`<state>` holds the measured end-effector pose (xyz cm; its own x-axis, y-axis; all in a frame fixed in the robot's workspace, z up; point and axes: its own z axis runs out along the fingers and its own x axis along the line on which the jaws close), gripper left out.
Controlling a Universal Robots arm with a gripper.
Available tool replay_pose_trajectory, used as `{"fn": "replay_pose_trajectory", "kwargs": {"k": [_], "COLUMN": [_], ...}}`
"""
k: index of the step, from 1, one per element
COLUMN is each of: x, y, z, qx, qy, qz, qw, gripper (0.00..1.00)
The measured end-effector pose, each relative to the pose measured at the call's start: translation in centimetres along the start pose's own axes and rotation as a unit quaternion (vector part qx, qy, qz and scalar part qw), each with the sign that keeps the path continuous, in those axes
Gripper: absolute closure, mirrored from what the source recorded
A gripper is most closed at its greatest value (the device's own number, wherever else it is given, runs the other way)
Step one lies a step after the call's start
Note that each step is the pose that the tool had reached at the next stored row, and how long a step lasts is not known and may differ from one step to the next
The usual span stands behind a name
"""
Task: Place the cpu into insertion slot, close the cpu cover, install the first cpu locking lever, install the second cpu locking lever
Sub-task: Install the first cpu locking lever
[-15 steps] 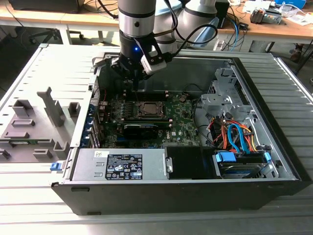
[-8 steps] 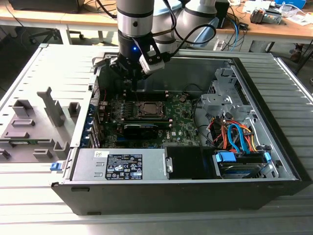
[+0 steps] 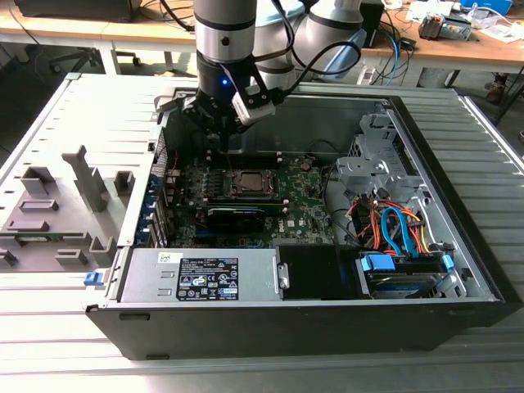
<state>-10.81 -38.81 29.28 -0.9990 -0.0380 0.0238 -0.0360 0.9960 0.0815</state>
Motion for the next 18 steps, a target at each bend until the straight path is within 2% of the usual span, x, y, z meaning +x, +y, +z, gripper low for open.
{"fn": "replay_pose_trajectory", "kwargs": {"k": [13,15,18], "x": [0.12,0.20,0.25], "y": [-0.01,-0.03,-0.01], "z": [0.16,0.52,0.55], "qx": [0.0000,0.0000,0.0000], "qy": [0.0000,0.0000,0.0000], "qz": [0.000,0.000,0.000], "qw": [1.0000,1.0000,1.0000], "gripper": [0.89,0.89,0.89]}}
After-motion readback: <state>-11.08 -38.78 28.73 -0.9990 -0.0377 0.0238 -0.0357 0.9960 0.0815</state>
